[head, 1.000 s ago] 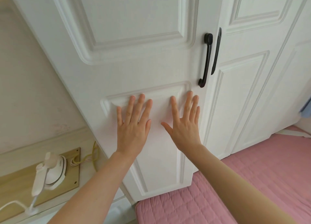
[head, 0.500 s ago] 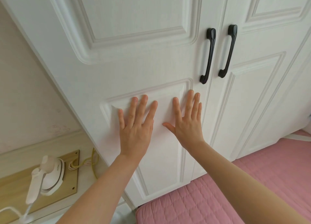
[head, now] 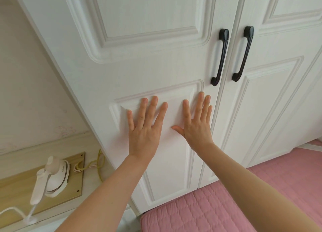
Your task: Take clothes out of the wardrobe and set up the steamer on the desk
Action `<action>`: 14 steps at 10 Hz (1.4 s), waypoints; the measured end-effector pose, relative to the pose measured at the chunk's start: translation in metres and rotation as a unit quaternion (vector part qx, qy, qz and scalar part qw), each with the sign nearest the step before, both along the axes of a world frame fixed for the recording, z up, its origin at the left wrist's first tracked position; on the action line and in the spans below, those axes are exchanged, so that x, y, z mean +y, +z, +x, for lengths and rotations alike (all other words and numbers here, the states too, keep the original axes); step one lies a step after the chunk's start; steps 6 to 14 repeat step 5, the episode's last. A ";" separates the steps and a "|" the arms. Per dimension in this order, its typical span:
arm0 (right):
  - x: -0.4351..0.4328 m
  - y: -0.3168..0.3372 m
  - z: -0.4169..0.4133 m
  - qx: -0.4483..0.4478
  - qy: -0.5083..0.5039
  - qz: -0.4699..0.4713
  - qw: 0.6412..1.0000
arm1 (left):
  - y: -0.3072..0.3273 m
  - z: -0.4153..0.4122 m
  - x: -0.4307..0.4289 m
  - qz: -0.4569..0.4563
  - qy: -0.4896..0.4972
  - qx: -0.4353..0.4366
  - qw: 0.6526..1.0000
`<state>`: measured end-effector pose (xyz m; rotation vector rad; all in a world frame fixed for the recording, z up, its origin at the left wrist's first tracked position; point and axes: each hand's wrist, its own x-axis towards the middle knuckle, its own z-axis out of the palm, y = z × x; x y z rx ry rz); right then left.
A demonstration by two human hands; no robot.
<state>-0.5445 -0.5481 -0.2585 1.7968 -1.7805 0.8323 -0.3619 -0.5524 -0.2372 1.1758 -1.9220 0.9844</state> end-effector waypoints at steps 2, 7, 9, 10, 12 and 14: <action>0.017 0.010 0.008 0.008 -0.052 0.049 0.997 | 0.010 -0.001 0.013 0.044 -0.002 -0.002 0.999; 0.071 0.027 0.038 0.000 -0.084 0.152 0.985 | 0.020 0.035 0.048 0.140 -0.032 -0.041 0.989; 0.071 0.027 0.038 0.000 -0.084 0.152 0.985 | 0.020 0.035 0.048 0.140 -0.032 -0.041 0.989; 0.071 0.027 0.038 0.000 -0.084 0.152 0.985 | 0.020 0.035 0.048 0.140 -0.032 -0.041 0.989; 0.071 0.027 0.038 0.000 -0.084 0.152 0.985 | 0.020 0.035 0.048 0.140 -0.032 -0.041 0.989; 0.071 0.027 0.038 0.000 -0.084 0.152 0.985 | 0.020 0.035 0.048 0.140 -0.032 -0.041 0.989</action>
